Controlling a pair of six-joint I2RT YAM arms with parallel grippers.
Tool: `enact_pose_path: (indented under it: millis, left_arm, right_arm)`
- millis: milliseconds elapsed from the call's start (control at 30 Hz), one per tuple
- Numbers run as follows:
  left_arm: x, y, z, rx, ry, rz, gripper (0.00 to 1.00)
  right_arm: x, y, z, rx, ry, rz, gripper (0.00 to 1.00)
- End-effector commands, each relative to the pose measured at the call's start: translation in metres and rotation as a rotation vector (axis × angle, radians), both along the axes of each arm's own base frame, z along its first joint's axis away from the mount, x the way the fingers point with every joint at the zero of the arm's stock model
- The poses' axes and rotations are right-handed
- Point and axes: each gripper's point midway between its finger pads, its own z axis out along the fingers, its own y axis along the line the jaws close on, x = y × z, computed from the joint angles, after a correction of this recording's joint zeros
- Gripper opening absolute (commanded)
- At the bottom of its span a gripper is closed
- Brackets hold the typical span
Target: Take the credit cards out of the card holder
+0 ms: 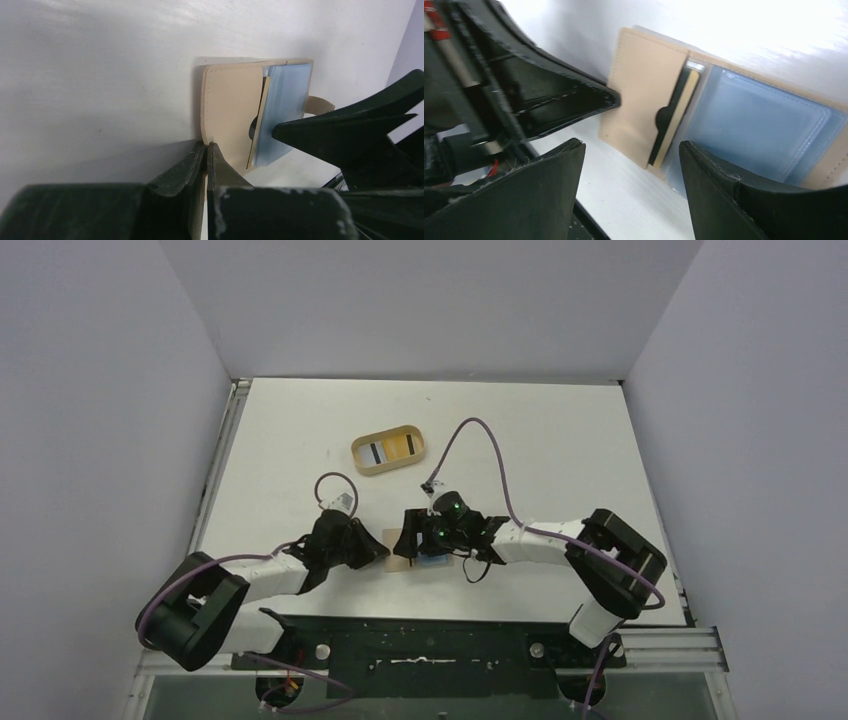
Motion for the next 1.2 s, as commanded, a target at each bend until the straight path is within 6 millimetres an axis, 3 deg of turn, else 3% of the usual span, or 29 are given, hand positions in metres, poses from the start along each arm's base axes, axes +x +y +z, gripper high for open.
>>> enact_pose_path:
  millis: [0,267,567,767,967,1167]
  left_arm:
    - [-0.014,0.023,-0.035,0.138,0.085,0.007,0.0]
    - [-0.023,0.021,-0.05,0.125,0.122,-0.017,0.0]
    - [-0.023,0.023,-0.054,0.122,0.104,-0.009,0.0]
    - [-0.019,0.017,-0.05,0.061,0.05,-0.009,0.0]
    - [-0.009,0.002,-0.03,-0.047,-0.036,-0.024,0.0]
    - [-0.001,-0.005,-0.012,-0.121,-0.081,-0.019,0.0]
  right_arm:
    - [0.016,0.003,-0.006,-0.052,-0.062,-0.037,0.71]
    - [0.024,0.007,-0.03,-0.085,-0.061,-0.085,0.71]
    - [0.023,0.012,-0.032,0.01,0.005,-0.13,0.7]
    - [0.02,0.031,-0.008,0.27,0.042,-0.089,0.7]
    - [0.008,0.058,0.027,0.473,0.065,0.032,0.71]
    - [0.003,0.068,0.05,0.554,0.062,0.079,0.72]
